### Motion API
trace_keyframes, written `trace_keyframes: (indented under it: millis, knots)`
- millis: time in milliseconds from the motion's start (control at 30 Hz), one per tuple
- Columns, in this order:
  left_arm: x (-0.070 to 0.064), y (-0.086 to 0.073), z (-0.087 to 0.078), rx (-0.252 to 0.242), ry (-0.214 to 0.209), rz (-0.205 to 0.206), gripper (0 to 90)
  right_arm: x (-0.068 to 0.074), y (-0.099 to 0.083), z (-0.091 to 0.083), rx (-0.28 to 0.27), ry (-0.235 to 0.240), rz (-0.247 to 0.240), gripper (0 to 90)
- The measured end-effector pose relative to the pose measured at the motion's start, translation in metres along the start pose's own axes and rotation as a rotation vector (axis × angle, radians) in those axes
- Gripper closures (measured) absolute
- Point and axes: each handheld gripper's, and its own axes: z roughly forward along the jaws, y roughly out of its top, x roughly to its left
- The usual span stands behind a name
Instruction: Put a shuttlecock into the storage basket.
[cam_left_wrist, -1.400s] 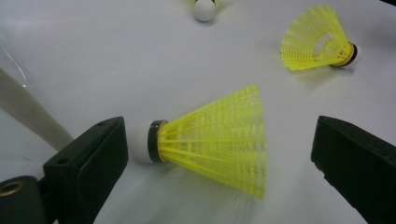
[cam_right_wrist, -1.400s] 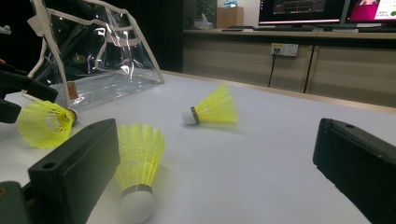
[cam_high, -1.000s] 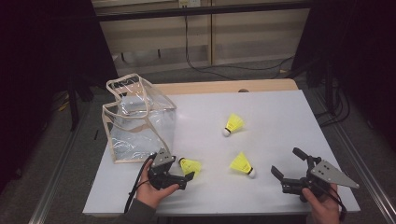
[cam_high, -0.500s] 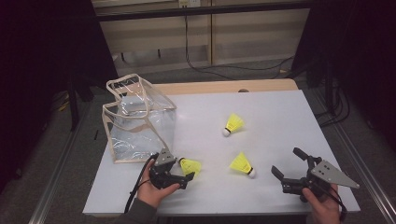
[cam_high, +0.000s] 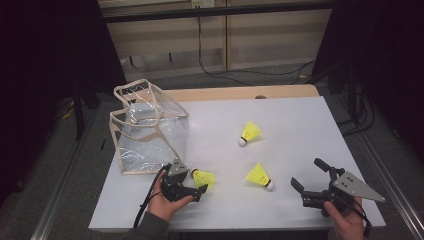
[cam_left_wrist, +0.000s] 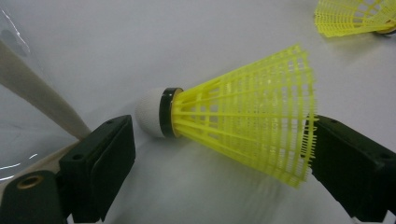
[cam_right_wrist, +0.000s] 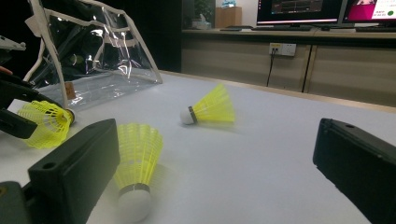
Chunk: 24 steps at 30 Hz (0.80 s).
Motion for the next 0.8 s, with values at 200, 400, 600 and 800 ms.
trace_keyframes:
  millis: [200, 400, 600, 800]
  knots:
    - [0.0004, -0.0001, 0.0015, 0.008, 0.013, -0.001, 10.1, -0.0002, -0.0001, 0.0002, 0.000, 0.000, 0.001, 0.3]
    - [0.0004, 0.0000, 0.0025, 0.007, 0.019, -0.011, 10.5, 0.0000, -0.0001, 0.0001, 0.000, 0.000, 0.001, 0.3]
    - [-0.0004, 0.0011, 0.0014, 0.005, 0.021, -0.008, 15.7, 0.0000, -0.0002, 0.0001, 0.002, 0.000, 0.000, 0.3]
    - [-0.0006, 0.0016, 0.0013, 0.009, 0.034, -0.009, 19.1, -0.0001, 0.0000, -0.0001, -0.002, 0.002, 0.000, 0.3]
